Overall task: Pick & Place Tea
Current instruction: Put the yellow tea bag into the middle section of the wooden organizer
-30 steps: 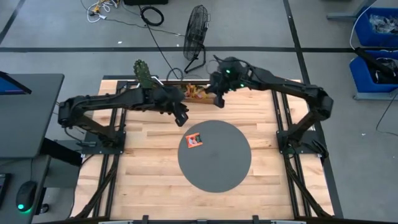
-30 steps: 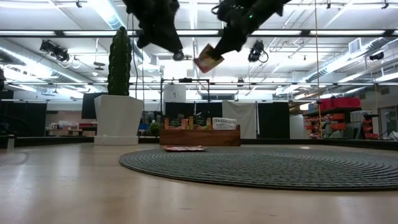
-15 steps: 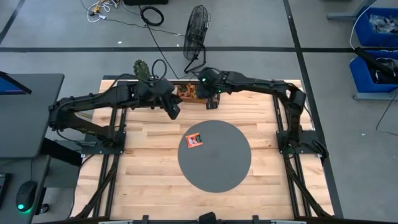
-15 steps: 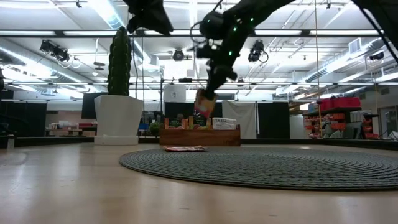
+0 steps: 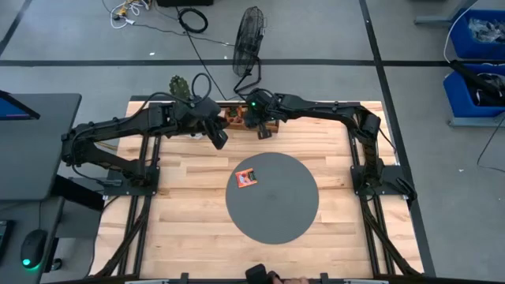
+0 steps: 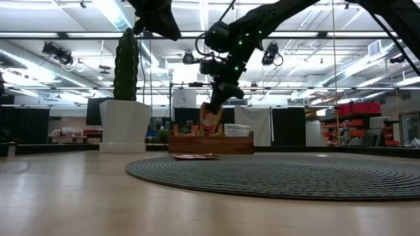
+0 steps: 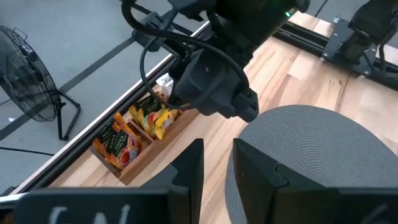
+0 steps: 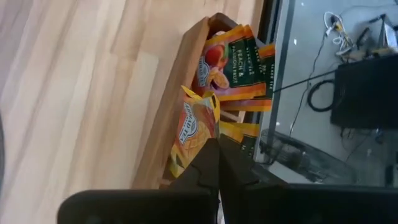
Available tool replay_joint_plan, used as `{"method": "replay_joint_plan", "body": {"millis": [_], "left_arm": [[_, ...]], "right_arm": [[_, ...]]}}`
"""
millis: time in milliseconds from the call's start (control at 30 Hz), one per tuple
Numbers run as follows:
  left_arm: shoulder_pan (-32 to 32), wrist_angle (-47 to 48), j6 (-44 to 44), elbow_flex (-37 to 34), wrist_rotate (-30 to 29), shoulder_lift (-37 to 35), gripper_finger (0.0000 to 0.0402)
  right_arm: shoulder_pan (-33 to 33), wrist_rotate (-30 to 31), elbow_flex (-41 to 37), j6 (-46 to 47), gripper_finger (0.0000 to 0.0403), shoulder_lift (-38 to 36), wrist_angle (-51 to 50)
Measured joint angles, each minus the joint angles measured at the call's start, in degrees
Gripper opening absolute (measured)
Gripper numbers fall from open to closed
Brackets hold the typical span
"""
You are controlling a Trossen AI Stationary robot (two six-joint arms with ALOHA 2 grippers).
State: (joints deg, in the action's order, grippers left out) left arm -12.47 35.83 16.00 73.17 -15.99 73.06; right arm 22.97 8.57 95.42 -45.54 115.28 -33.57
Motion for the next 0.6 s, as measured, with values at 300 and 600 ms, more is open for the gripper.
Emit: {"method": "replay_joint_plan", "body": {"millis": [300,600], "left_arm": [[0.02,-0.06,-0.23,-0.01,0.02,0.02,0.0087],[0.0,-0.04,-0.17,-0.02,0.05,0.02,0.0087]], "right_arm": [[1.14,-0.52,-0.03,-1.78,0.0,2.01,1.37],[1.28,3.46,-0.05,-1.6,0.0,4.11,1.47]]}}
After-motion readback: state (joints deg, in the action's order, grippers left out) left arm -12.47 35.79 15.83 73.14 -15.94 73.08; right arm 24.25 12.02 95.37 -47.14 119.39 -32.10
